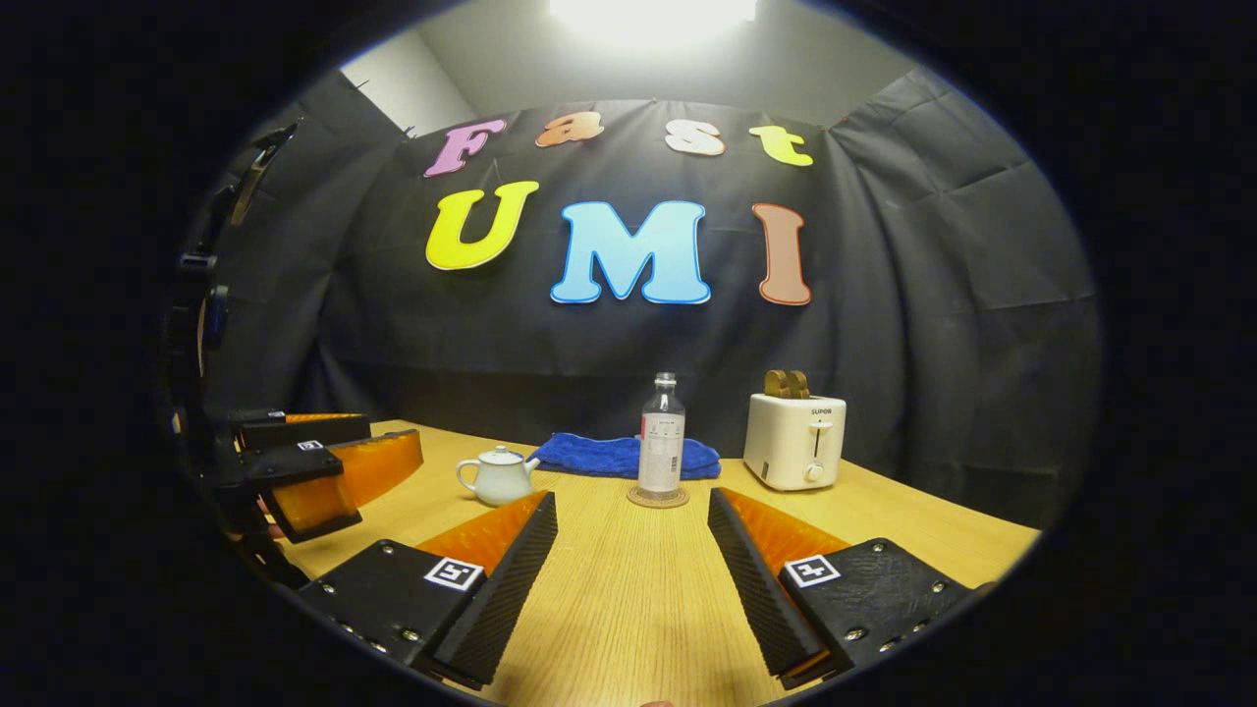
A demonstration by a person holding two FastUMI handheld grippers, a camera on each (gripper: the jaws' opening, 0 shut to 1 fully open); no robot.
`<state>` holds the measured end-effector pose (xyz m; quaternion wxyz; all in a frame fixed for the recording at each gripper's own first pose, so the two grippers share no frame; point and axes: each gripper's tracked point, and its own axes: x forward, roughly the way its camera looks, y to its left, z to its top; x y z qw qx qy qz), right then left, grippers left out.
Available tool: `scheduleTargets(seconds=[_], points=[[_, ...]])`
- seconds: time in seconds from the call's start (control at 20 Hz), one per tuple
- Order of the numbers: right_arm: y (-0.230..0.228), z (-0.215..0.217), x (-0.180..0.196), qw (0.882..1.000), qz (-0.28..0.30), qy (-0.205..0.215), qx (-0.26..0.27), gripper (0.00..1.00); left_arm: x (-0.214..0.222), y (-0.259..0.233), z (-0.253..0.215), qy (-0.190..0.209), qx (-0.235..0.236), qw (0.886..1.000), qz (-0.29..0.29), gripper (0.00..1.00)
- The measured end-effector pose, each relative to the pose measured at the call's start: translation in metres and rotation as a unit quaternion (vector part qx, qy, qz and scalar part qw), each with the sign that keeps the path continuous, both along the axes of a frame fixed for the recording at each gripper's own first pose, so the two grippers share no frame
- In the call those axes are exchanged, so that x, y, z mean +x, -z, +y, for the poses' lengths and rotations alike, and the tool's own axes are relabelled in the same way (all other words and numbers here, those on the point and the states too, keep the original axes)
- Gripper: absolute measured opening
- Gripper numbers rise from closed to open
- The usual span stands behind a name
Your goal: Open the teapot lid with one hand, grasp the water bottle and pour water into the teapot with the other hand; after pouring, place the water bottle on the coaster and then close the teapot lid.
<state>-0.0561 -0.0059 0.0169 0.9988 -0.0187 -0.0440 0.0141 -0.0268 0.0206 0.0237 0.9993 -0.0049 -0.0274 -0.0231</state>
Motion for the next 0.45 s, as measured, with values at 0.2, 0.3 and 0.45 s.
scheduleTargets(seconds=[0.2,0.3,0.45], points=[[0.007,-0.008,-0.013,1.000,0.007,-0.001,0.009,0.96,-0.020,0.005,-0.011,-0.004,0.003,1.000,0.000,0.85],[0.010,-0.009,-0.018,1.000,0.013,-0.004,0.020,0.96,-0.027,0.011,-0.015,-0.006,0.000,1.000,0.007,0.85],[0.012,-0.008,-0.022,0.999,0.019,-0.005,0.028,0.96,-0.035,0.016,-0.012,-0.013,-0.003,1.000,0.011,0.85]])
